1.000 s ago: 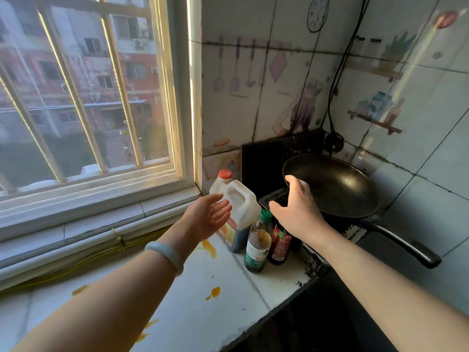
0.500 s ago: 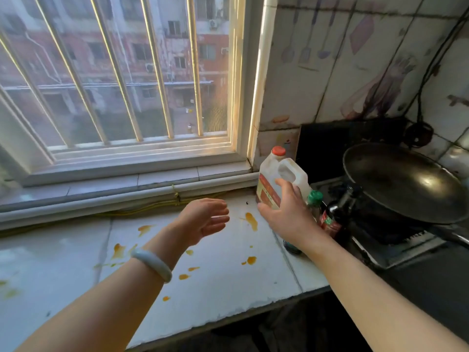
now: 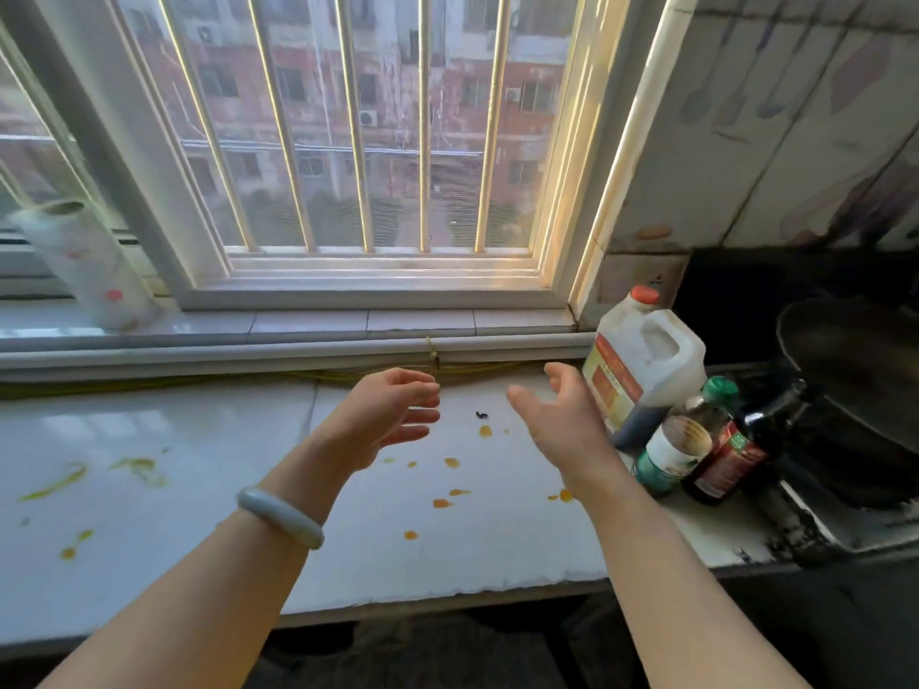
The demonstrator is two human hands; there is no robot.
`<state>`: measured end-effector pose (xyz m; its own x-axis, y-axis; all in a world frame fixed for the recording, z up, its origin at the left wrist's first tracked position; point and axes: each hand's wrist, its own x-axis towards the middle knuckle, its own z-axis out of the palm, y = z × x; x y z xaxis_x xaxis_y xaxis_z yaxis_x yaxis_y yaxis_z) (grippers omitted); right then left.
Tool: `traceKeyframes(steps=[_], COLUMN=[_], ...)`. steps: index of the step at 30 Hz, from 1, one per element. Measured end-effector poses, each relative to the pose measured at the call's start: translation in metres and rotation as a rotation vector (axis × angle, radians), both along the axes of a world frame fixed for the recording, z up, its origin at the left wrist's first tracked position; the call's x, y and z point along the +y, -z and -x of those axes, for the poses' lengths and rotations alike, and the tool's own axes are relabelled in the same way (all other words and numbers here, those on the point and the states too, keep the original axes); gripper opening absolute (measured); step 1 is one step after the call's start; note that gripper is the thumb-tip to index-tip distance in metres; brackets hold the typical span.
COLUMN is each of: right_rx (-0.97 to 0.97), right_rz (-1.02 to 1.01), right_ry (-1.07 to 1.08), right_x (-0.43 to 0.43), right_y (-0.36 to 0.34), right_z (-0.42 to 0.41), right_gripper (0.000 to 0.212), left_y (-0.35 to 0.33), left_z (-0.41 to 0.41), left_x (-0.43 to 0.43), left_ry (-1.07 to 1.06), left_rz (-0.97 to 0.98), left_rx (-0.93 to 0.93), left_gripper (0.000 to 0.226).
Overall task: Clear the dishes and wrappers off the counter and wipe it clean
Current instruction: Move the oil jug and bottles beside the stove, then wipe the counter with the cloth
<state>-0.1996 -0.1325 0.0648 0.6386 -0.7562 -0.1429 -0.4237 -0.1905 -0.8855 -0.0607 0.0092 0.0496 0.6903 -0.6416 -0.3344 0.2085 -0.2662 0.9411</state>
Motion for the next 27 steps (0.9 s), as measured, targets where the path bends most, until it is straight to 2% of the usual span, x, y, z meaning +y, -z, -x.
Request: traceKeyframes(steps=[10, 20, 27], right_rx=[-0.052, -0.131, -0.120], right_rz=[-0.119, -0.121, -0.141], right_ry=[-0.009, -0.071, -0.147], right_x=[0.105, 0.199, 0.246], right_y=[0.008, -0.003, -0.005], right_z=[-0.040, -0.088, -0.116], right_gripper=[0.063, 0.059, 0.059], left_y=[0.004, -0.012, -0.011], left_z=[-0.031, -0.067, -0.082], left_x=[0.130, 0.250, 0.314], left_ry=[-0.098, -0.214, -0.324], left_rz=[-0.077, -0.096, -0.078], left_rx=[0.025, 0.008, 0.021], left_gripper=[0.023, 0.015, 0.019])
